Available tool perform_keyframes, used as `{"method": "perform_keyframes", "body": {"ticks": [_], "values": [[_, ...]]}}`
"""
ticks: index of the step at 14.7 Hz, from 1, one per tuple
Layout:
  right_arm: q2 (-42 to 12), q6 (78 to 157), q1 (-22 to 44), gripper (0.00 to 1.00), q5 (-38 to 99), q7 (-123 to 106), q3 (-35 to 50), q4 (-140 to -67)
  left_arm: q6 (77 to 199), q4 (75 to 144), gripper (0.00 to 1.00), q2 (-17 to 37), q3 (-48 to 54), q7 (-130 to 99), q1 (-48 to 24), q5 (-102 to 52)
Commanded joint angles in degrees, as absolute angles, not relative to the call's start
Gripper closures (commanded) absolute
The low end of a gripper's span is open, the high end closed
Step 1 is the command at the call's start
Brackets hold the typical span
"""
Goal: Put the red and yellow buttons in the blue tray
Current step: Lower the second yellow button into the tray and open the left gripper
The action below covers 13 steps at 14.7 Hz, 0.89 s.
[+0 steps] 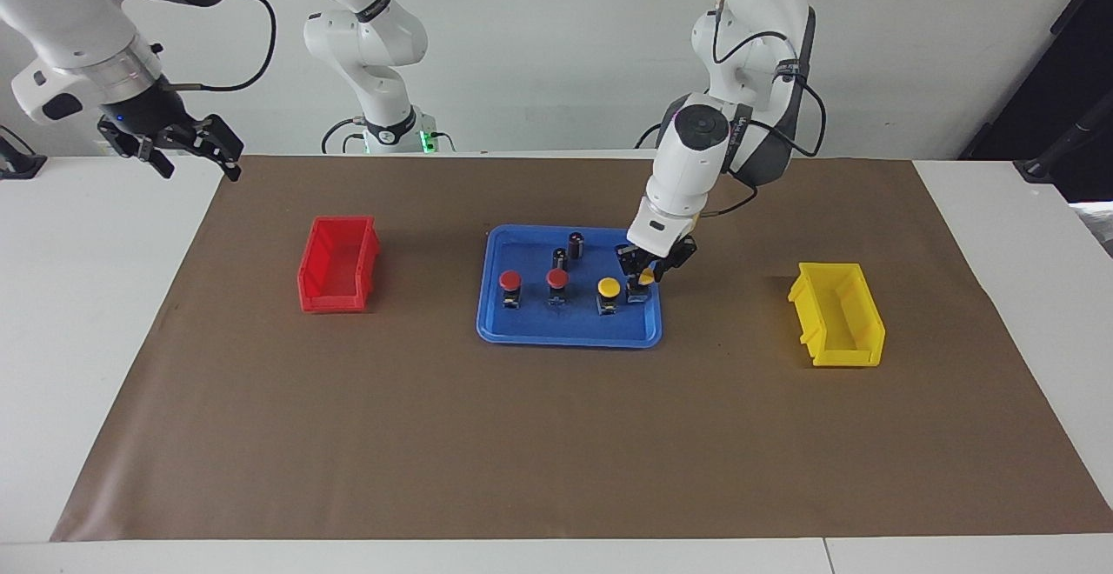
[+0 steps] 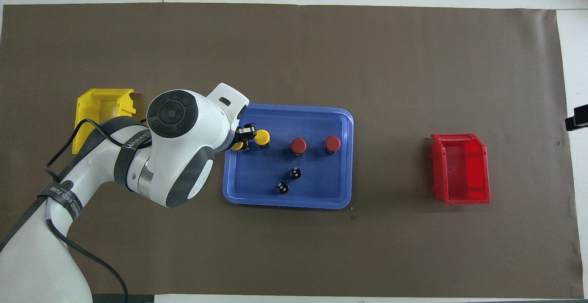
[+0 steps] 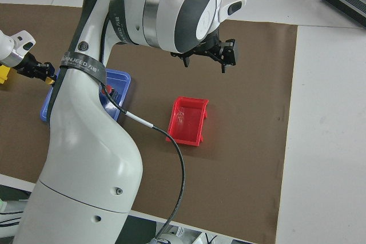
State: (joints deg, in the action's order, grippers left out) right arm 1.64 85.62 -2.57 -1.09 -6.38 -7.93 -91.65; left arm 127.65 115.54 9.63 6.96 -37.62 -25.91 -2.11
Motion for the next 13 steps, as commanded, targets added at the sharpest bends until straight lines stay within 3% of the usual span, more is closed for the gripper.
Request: {"method": "perform_keyframes", "body": {"ticks": [1,2,4,6,9,13], "values": [[2.02,85.52,-2.63,0.0,-1.76,-7.12,-8.35,-92.28,129.55,116.89,0.97,9.76,6.33,-37.62,-26.54,-2.55],[2.02,85.69,-2.64,0.0,-1.76,-7.12,-8.35,-92.37,129.46,117.07,0.91,9.76,6.33,-37.62,-26.54,-2.55],[2.02,85.69,-2.46,0.0,-1.76,-7.12,-8.35,-92.37,129.38,117.16,0.57,9.76,6.33,-37.62,-26.37,-2.55],[2.11,85.69,-2.37,0.0,-1.76,-7.03,-8.26,-92.63,129.37,117.07,0.37,9.76,6.33,-37.79,-26.37,-2.55],[2.11,85.69,-2.11,0.0,-1.67,-6.94,-8.17,-92.64,128.32,115.85,0.15,9.84,6.33,-38.23,-26.63,-2.55],[2.11,85.52,-2.37,0.0,-1.32,-7.38,-8.17,-92.46,120.87,112.59,0.01,9.15,5.8,-37.62,-25.32,-2.29]]}}
